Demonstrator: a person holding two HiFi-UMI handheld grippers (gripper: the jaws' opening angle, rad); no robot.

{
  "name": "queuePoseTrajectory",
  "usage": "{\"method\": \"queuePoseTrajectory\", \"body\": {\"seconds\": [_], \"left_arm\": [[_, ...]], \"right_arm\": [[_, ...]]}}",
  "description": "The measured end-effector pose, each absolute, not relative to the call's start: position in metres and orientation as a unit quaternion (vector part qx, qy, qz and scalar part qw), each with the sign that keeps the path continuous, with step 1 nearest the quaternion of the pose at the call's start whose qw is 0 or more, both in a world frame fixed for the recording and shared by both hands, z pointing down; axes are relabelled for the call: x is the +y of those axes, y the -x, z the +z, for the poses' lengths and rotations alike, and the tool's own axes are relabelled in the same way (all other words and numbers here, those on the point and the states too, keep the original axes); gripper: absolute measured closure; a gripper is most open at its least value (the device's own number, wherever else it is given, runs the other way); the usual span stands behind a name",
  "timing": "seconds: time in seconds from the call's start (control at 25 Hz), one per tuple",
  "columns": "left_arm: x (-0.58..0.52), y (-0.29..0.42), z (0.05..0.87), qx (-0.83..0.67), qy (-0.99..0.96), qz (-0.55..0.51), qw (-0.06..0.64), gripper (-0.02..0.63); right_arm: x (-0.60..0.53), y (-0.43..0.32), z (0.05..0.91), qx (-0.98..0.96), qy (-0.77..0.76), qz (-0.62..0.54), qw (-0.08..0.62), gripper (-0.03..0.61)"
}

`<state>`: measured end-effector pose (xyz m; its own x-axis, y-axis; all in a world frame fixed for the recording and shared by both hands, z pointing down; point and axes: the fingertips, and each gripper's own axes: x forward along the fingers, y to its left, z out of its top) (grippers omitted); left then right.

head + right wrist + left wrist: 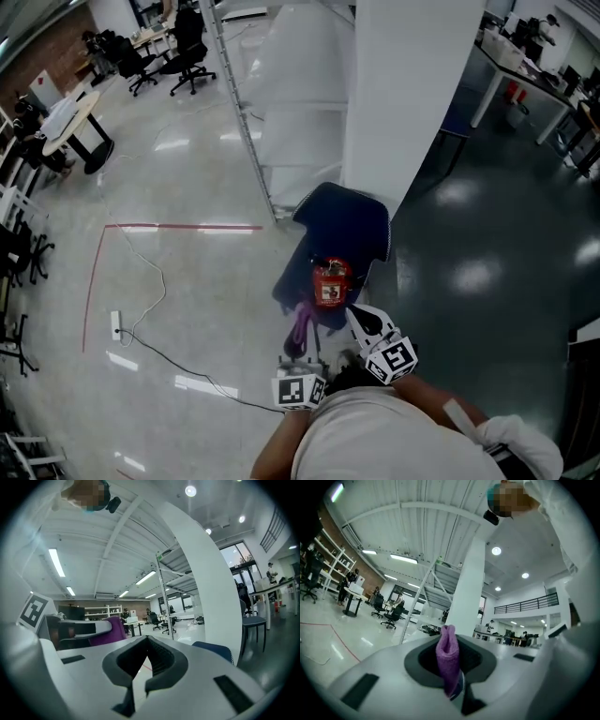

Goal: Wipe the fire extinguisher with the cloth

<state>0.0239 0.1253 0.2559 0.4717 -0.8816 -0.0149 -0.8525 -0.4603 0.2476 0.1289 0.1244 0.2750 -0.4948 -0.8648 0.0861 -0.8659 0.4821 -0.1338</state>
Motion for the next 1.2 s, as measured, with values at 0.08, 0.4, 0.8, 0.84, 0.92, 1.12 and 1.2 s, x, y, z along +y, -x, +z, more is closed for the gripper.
{"method": "queuePoseTrajectory", "body": {"seconds": [0.08,0.4,0.8,0.84,0.92,1.12,1.2], "left_arm": [[0.128,-0.023,0.250,-0.510,-0.851,-0.068,0.106,0.563],[0.138,-0.021,0.237,-0.515,-0.848,-0.068,0.106,0.563],[0.146,-0.017,0.238,-0.502,-0.856,-0.052,0.107,0.563],[0.147,-0.018,0.239,-0.501,-0.857,-0.050,0.109,0.563],[0.149,-0.018,0.240,-0.498,-0.859,-0.049,0.110,0.563],[0.148,-0.024,0.238,-0.494,-0.861,-0.050,0.108,0.563],[0.147,-0.023,0.237,-0.493,-0.862,-0.051,0.105,0.563]], "right_arm": [[0.127,-0.131,0.268,-0.863,-0.499,0.073,0.001,0.565],[0.128,-0.136,0.268,-0.867,-0.492,0.081,0.002,0.565],[0.131,-0.129,0.268,-0.873,-0.482,0.077,-0.001,0.565],[0.131,-0.128,0.267,-0.873,-0.482,0.075,-0.002,0.565],[0.132,-0.128,0.267,-0.873,-0.483,0.075,-0.003,0.565],[0.132,-0.133,0.264,-0.872,-0.484,0.072,-0.004,0.565],[0.133,-0.132,0.264,-0.871,-0.485,0.072,-0.004,0.565]]}}
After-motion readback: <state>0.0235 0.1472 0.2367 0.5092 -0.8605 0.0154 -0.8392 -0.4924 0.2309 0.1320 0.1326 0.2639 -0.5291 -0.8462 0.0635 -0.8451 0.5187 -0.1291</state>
